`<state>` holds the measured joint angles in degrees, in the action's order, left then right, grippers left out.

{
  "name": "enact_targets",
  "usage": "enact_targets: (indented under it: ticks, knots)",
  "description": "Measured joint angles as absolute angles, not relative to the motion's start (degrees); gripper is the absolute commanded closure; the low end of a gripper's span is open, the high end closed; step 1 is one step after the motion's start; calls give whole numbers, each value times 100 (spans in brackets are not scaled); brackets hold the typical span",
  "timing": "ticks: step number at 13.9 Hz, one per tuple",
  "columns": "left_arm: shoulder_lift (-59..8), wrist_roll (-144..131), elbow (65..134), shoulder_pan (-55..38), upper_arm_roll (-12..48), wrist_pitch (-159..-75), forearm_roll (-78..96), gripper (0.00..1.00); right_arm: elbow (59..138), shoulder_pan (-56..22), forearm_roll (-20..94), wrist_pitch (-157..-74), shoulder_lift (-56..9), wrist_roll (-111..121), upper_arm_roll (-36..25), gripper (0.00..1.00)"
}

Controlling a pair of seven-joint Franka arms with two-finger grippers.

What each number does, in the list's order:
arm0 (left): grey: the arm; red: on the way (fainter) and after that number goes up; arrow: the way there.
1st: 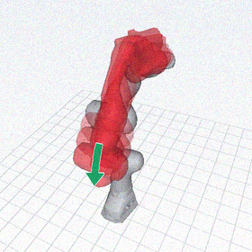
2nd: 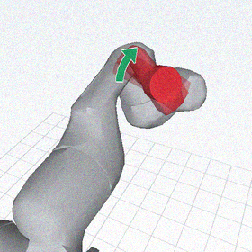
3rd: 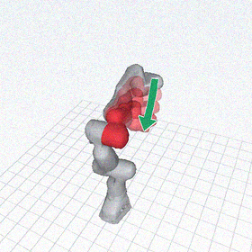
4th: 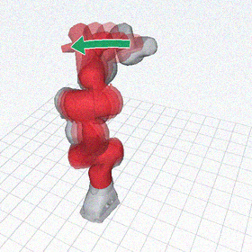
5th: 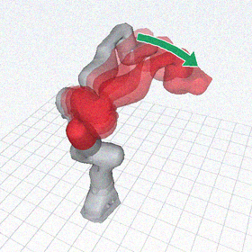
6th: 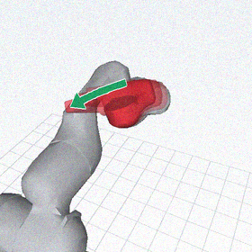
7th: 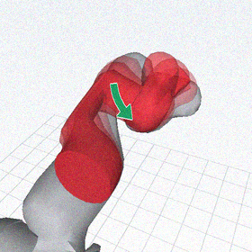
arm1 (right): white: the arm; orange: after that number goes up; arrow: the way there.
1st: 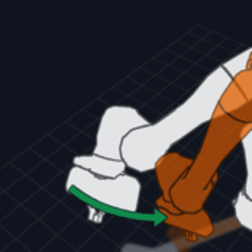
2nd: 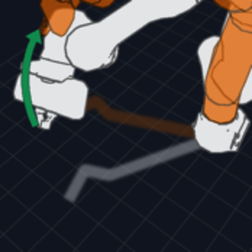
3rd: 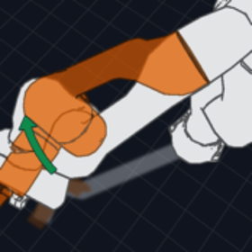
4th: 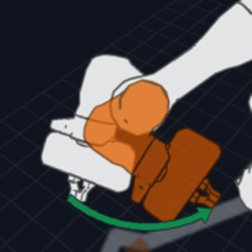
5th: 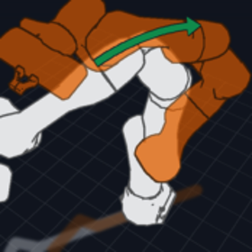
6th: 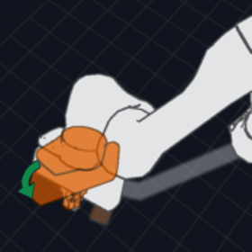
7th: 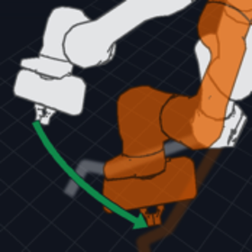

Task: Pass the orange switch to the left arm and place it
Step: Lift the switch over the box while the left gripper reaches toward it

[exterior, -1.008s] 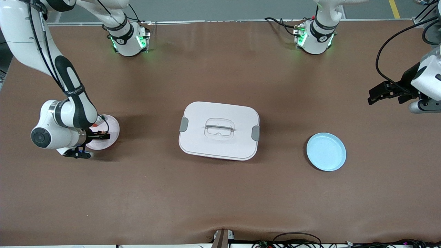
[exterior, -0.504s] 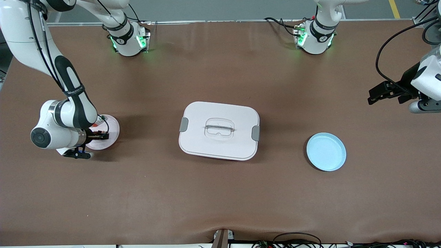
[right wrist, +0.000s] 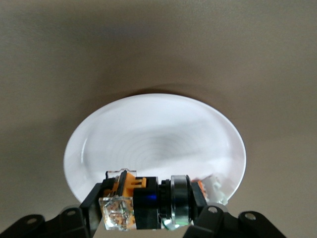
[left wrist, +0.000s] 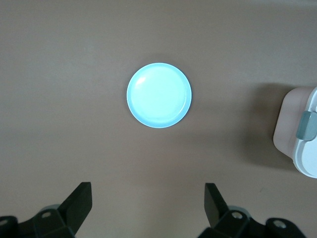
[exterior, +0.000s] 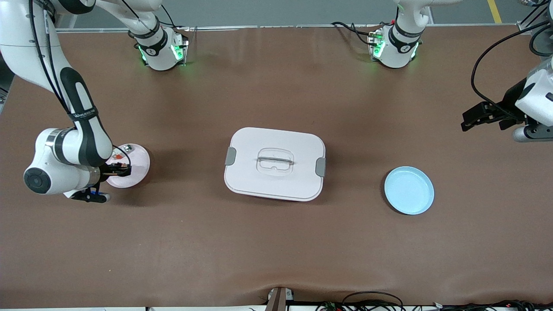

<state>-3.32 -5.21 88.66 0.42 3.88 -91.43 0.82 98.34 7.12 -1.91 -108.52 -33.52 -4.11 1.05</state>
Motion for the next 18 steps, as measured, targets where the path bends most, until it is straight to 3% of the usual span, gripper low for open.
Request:
enact_targets:
  ticks: [11,18]
  knots:
    - [-309,-522,8474,35,396,-9132,1340,0,8819,-24,920,-8890,-3316,-2229,174,100]
    - [-456,-514,8461,-22,415,-9243,3304,0,8678,-605,2433,-8679,-3198,-3711,190,100]
